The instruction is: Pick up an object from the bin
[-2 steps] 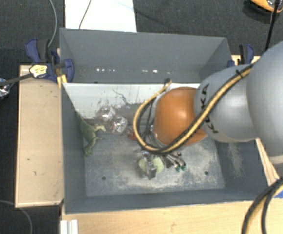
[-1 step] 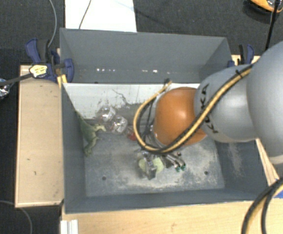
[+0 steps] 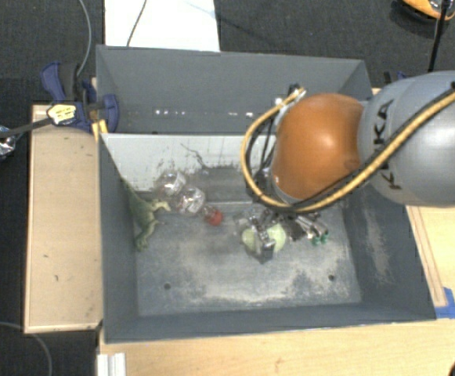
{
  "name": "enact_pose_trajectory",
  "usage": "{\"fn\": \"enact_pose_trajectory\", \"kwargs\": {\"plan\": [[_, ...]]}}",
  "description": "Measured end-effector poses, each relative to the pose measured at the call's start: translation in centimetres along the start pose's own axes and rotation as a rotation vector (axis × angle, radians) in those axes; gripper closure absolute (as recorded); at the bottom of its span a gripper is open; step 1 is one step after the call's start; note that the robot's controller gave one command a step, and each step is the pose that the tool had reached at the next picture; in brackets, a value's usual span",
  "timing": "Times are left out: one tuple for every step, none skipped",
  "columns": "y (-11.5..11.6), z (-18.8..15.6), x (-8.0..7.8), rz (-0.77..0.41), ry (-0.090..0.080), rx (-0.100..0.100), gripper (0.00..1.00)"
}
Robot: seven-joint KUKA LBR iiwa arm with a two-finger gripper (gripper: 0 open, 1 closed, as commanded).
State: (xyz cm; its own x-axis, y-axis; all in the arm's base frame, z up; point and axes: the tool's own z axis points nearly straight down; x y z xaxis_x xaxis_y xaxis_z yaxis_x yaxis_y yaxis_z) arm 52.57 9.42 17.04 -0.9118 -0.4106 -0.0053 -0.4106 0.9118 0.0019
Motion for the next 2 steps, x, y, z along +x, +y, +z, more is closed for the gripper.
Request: {"fn": "enact_pose_trajectory", "kwargs": {"plan": [[0.0, 0.0, 0.0, 0.001, 0.000, 0.000, 1.00], [-0.2, -4.7, -0.4, -0.022, 0.005, -0.002, 1.00]]}}
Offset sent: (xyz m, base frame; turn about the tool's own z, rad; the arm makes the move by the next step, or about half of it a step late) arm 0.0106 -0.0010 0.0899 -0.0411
